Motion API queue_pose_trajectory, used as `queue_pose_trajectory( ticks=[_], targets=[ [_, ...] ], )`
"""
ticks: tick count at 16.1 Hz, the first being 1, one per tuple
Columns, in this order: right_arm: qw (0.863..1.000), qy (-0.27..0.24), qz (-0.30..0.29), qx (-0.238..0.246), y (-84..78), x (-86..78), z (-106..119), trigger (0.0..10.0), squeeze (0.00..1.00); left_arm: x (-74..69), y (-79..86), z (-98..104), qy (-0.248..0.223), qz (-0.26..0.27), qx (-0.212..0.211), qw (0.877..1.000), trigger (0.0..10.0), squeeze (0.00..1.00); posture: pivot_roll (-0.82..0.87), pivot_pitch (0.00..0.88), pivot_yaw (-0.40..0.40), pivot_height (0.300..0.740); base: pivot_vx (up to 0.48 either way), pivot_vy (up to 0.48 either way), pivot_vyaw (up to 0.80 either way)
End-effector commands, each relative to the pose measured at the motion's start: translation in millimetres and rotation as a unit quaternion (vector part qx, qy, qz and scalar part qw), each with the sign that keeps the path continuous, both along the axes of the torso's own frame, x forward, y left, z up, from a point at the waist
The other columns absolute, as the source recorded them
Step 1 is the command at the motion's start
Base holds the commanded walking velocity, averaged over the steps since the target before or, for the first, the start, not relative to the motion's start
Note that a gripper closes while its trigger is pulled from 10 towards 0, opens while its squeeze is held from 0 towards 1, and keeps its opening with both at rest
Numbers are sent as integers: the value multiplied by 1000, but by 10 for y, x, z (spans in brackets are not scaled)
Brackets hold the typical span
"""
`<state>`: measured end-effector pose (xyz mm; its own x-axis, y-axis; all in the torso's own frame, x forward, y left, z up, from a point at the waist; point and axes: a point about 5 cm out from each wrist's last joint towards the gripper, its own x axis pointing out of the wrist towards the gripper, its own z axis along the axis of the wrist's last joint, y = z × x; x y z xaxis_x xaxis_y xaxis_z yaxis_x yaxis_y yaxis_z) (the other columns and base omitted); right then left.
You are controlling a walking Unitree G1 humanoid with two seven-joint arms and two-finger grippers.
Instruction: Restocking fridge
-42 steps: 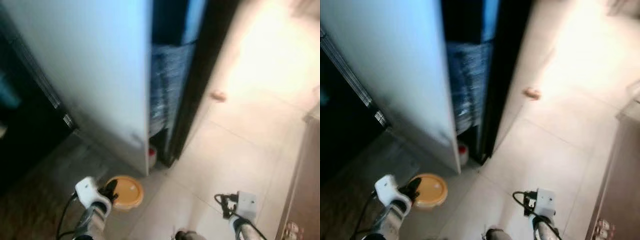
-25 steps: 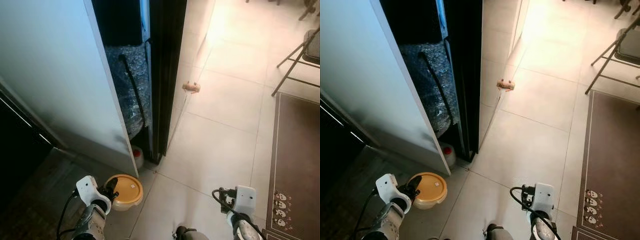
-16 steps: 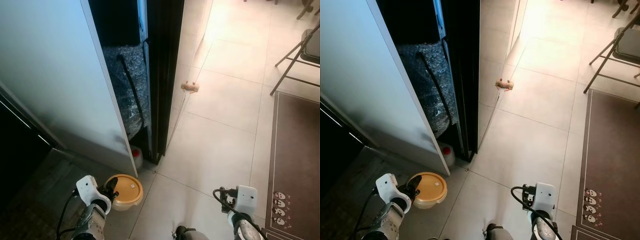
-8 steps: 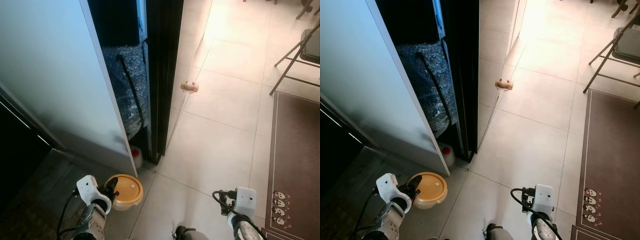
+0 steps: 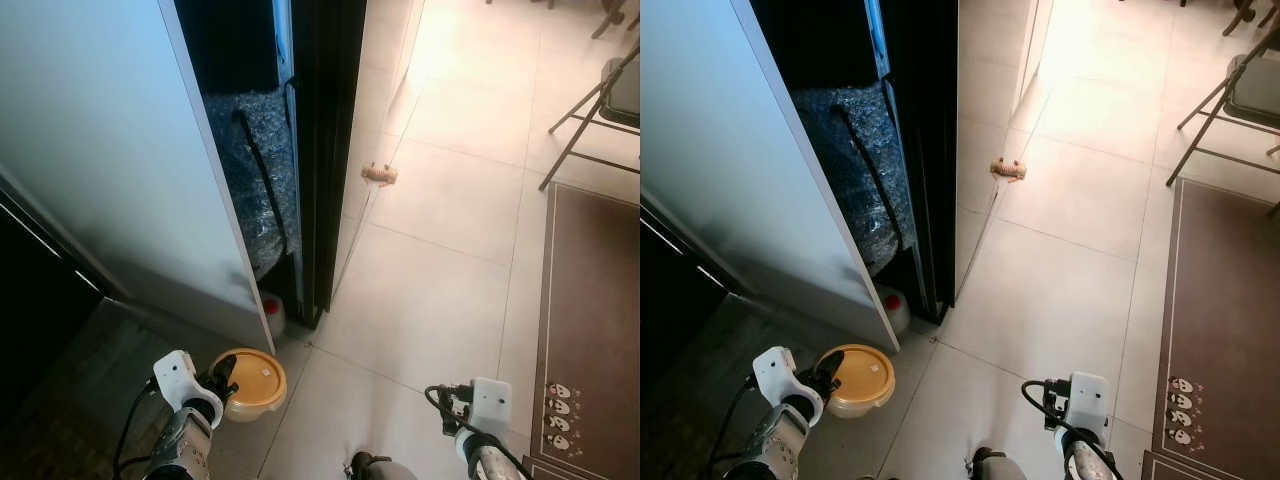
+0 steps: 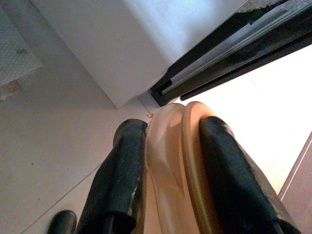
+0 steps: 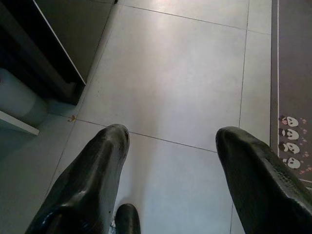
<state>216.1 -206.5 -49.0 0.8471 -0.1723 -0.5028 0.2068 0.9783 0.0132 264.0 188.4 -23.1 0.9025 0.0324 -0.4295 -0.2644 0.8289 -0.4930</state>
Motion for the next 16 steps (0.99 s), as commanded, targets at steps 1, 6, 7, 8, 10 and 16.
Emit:
queue_pose_trajectory(
  ticks=[1,6,7,8,10,16],
  targets=[
    [1000,16,-6,3,-23,-65,-47,10000,0,-57,-3,-61,21,-3,0,1000,10000,0,-92,194,24,740,247,0,0],
    [1000,26,-6,5,-43,-83,-65,10000,0,-54,-5,-60,21,-3,-1,1000,10000,0,-93,198,24,740,249,0,0],
    [1000,26,-6,5,-46,-85,-66,10000,0,-54,-5,-60,21,-3,-1,1000,10000,0,-93,198,24,740,259,0,0],
    [1000,26,-6,5,-46,-84,-66,10000,0,-54,-5,-60,21,-3,-1,1000,10000,0,-93,198,24,740,259,0,0],
    [999,31,-6,6,-59,-104,-77,10000,0,-56,-5,-60,19,-1,-1,1000,10000,0,-93,200,23,740,131,0,0],
    [999,37,-5,7,-54,-111,-90,10000,0,-83,17,-76,21,5,0,1000,10000,0,-92,201,24,740,0,0,0]
  ],
)
